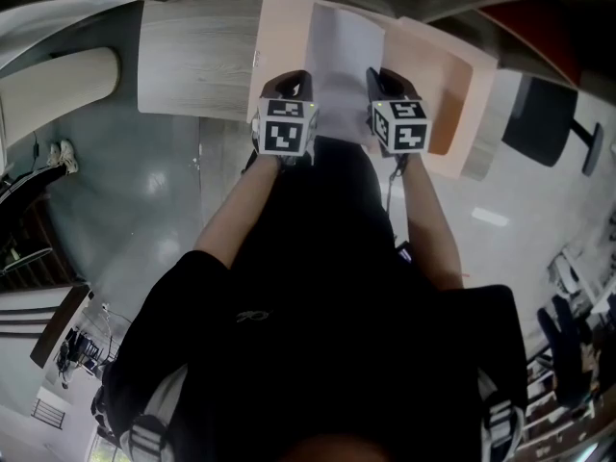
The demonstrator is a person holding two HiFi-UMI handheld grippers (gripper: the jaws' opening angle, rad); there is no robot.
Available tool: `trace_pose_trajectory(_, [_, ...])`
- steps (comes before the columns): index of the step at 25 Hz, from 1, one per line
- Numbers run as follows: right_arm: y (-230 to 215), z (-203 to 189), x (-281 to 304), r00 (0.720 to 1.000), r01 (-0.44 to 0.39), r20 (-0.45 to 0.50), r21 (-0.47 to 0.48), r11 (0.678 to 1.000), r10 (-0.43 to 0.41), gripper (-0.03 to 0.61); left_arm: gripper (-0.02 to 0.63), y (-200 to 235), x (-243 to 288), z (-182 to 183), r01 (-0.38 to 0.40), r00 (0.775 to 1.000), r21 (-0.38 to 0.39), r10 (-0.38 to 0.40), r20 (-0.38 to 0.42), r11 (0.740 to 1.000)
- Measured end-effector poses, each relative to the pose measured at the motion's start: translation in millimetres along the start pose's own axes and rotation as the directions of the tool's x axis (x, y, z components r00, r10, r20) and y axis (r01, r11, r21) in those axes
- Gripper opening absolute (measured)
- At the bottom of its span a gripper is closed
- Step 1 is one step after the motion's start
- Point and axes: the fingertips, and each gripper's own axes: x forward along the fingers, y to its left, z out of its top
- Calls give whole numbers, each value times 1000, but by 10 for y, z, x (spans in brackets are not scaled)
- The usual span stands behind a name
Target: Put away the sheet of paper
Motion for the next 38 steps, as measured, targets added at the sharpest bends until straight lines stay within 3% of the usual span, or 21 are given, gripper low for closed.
trace_pose_trajectory(18, [-101,-56,93,1000,2,-24,27,1000,-1,18,46,300,150,-209,-43,997,-10,43,-59,999])
trace_pose_trajectory(21, [-109,-59,98,1000,1,-26,32,999,0,18,48,374,193,-284,-36,995,-42,32,-91,998])
trace_pose_trajectory(22, [-114,-61,99,1000,0,-27,33,999,1,18,59,395,207,-303,-31,995,-57,25,-101,998])
trace_pose_trajectory(24, [-123,-63,98,1000,0,-30,34,999,1,18,145,407,240,-323,-16,993,-74,7,-118,997])
trace_pose_trajectory(27, [-122,-64,98,999,1,-33,35,999,1,18,191,399,290,-338,14,991,-88,-25,-133,996])
trace_pose_trajectory(31, [-116,-60,98,999,0,-36,35,999,1,18,195,305,350,-333,68,987,-93,-81,-139,993])
trace_pose_trajectory(38, [-147,-67,99,999,4,-39,68,998,-2,18,193,204,416,-422,97,976,-69,-108,-187,993])
